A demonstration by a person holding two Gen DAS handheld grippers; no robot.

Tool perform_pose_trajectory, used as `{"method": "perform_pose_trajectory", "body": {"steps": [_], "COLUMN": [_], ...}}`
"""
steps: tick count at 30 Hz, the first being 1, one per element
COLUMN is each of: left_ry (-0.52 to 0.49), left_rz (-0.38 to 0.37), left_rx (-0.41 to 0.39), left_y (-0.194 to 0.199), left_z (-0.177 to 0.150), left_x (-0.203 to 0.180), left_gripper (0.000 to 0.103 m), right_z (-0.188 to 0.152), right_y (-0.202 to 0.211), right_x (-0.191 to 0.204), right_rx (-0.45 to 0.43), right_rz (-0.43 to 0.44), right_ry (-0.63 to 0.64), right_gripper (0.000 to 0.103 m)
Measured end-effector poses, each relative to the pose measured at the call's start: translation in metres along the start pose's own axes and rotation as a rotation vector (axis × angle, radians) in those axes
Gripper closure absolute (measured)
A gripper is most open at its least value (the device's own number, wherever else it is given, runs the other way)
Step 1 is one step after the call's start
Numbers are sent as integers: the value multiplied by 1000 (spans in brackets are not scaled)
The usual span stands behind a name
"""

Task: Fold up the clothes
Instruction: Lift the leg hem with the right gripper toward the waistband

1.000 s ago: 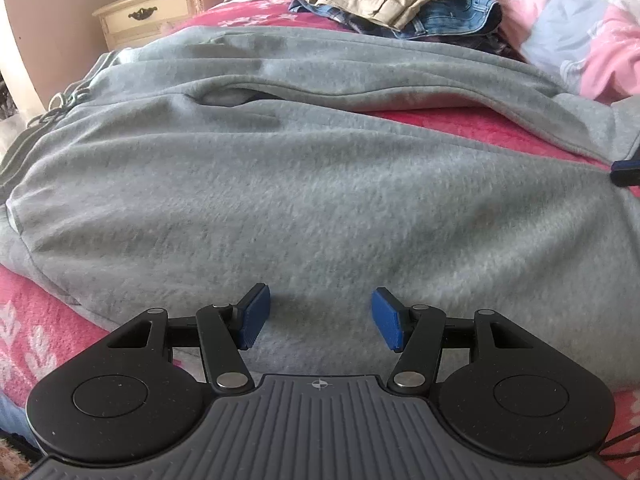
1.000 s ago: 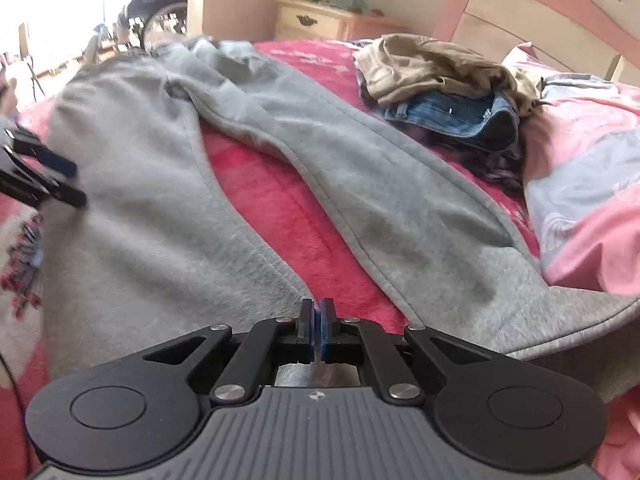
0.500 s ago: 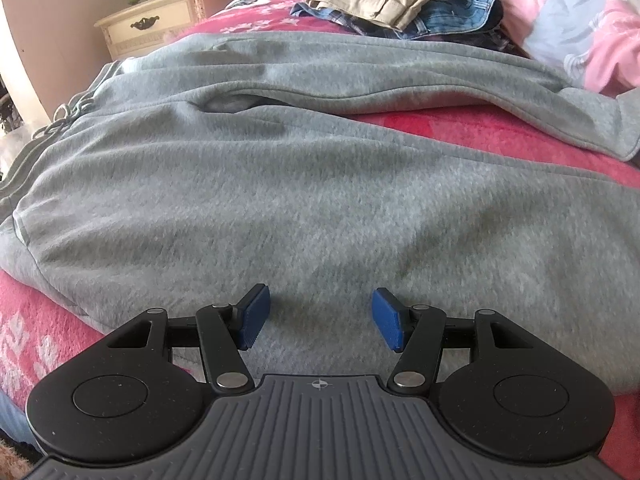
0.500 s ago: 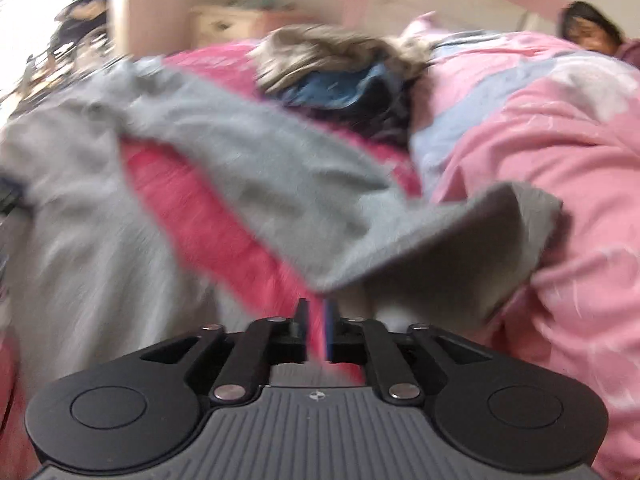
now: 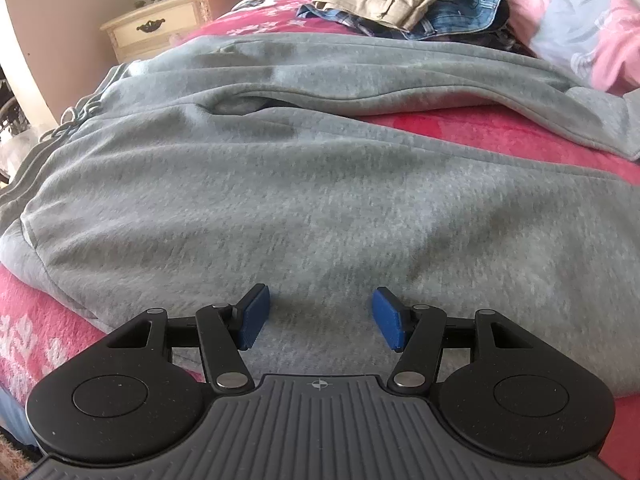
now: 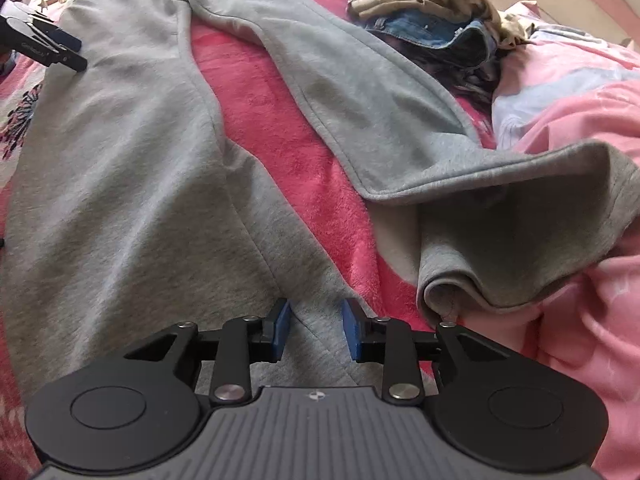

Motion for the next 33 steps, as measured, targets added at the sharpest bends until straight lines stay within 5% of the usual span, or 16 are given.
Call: {"method": "perform_pose_trajectory", "body": {"steps": [8,10,13,24,33], "left_ry": [-17,-16,-17,-27,-23], "left_rz": [5,5,6,9,25], "left_rx": [-5,-7,-9,-12,-11], "left_y": [-2,-1,-1,-1,-1], "left_z": [0,0,-1,0,1], "left_x": [-1,0,0,0,4], "left_gripper": [45,45,44,44,44], "right_z": [-7,-6,-4,9,4], "right_y": [-6,-8,-4,25,-15], "right_x": [3,2,7,-29,-42], "right_rx": [11,19,24,-91,-28], "right_rz": [43,44,21,-79,-131], "right_ry": [-6,-32,19,-110,-197], "right_gripper": [74,90,99,100,99]}}
Point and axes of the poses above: each gripper's, at about its wrist camera, not at the fingertips, and y roughly against the way its jaws point, x to its left, z to its top, the point moved 7 cm from there along -y, roughly the way its jaws point, and after that the axes turned 8 degrees about -x, right-handed, at the moved point
